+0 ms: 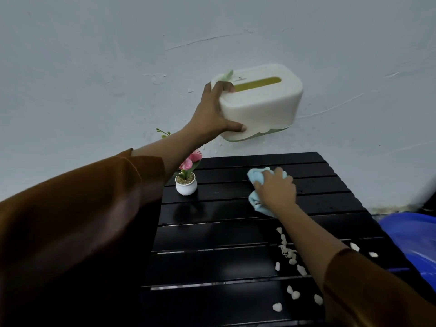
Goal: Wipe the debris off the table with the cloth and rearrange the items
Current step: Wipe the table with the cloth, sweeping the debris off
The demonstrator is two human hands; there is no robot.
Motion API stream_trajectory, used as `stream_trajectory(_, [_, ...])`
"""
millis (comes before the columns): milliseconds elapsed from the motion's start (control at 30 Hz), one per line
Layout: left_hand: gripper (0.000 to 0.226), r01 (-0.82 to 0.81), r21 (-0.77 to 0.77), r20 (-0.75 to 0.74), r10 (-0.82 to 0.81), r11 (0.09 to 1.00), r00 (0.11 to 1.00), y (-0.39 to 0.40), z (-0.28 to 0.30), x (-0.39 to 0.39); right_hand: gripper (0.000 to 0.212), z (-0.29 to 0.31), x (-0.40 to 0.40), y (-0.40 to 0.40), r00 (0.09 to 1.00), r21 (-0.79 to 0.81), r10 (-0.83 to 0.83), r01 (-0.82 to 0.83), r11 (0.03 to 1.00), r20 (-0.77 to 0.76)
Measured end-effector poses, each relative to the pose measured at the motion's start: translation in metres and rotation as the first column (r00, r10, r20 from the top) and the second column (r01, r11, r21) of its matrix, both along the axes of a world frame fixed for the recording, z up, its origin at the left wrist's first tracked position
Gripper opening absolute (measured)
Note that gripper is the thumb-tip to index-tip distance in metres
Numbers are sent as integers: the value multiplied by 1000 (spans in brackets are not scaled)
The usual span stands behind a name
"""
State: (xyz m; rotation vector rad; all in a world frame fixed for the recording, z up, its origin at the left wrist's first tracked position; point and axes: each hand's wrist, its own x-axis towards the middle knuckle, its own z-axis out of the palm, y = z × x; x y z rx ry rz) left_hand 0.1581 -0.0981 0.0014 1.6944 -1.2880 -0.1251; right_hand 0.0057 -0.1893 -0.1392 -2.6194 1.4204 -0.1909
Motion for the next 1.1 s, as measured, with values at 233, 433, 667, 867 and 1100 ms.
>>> stream_trajectory(233, [76, 34, 6, -56, -33, 999, 998, 4, 11, 10, 75, 27, 68, 21, 980, 114, 182, -191, 975, 85])
stream_trajectory(433, [75, 22, 43, -3, -22, 999, 1000, 4, 7, 20, 81, -5, 98, -2, 926, 159, 348, -325, 932, -149])
stream_trajectory(667, [77, 53, 26, -26, -53, 998, 998, -3, 9, 12, 73, 1, 76, -29, 979, 44, 130, -125, 991, -159])
stream_trajectory(867, [78, 52, 30, -21, -51, 998, 998, -7, 1, -2, 64, 4, 23, -43, 987, 30, -58, 63, 998, -149])
stream_trajectory(1100, [78, 36, 43, -19, -35, 998, 999, -3, -6, -24, 49, 9, -33, -27, 977, 50, -103, 114, 992, -185])
